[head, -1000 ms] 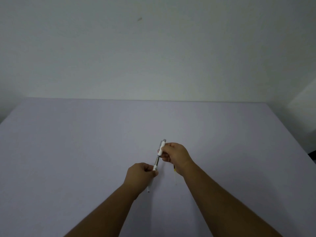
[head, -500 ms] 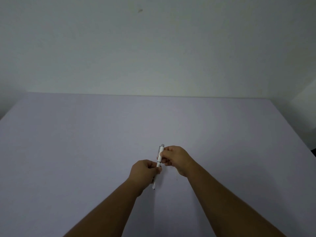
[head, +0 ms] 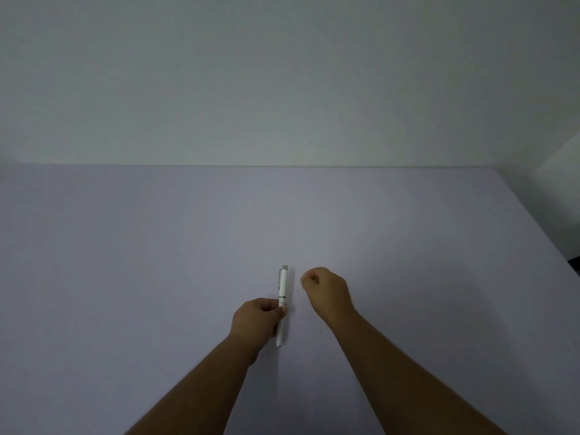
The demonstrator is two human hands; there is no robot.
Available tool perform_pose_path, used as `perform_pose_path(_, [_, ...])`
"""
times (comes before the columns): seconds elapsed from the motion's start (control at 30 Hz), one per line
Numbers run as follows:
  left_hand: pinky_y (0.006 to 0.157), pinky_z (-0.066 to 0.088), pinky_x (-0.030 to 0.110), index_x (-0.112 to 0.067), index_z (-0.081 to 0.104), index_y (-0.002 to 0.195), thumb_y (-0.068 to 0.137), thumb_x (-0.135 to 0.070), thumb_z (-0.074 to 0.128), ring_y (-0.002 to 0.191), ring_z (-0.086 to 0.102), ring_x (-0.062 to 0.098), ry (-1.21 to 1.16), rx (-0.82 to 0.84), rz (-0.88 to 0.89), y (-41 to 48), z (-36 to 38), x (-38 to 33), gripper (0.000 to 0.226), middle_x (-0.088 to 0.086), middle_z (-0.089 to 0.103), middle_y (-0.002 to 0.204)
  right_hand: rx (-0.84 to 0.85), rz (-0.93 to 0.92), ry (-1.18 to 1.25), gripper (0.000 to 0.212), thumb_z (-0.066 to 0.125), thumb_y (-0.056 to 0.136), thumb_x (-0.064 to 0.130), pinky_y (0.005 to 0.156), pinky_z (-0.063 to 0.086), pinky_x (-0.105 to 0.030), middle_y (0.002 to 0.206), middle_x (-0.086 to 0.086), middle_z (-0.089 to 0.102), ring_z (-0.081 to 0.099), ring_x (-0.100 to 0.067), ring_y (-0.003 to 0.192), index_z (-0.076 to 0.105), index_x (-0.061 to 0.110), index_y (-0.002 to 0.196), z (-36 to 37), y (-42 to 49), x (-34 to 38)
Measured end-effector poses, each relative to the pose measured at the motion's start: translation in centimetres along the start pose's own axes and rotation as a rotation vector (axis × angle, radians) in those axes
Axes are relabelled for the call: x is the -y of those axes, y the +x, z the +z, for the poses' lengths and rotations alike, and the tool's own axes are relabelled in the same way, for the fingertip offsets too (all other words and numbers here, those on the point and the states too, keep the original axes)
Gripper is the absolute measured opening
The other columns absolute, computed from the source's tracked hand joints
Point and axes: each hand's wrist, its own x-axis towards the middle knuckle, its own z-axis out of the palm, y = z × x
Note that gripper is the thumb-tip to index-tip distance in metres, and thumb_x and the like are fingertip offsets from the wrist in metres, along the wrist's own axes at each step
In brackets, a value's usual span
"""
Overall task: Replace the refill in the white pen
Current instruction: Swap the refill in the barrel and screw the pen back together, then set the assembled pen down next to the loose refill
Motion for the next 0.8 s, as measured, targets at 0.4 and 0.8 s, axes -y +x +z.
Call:
perform_pose_path(0.4, [0.054,0.042,0.014,-0.015,0.068,0.090,0.079,-0.027,0.072,0.066,0.058,0.007,0.201,-0.165,0.076,2.1,2.0,0.8,0.017,-0.008,0.062,0.073,-0.087,0.030,-0.216,0.014,0.052,0.089,0.017,0.074,0.052,-0.032,0.099,-0.012,0.067,0.063,-0.026,0.089,0.057,0.007,0.098,2.0,-1.3,-3.3])
perform_pose_path(0.8, [0.048,0.033,0.012,-0.018,0.062,0.078,0.081,-0.026,0.070,0.057,0.052,0.003,0.290,-0.189,0.089,2.5,2.5,0.8,0.012,-0.005,0.060,0.069,-0.014,0.037,-0.179,0.012,0.052,0.089,0.018,0.072,0.055,-0.034,0.096,-0.010,0.068,0.064,-0.024,0.085,0.058,0.011,0.097,3.3,-1.1,-2.8])
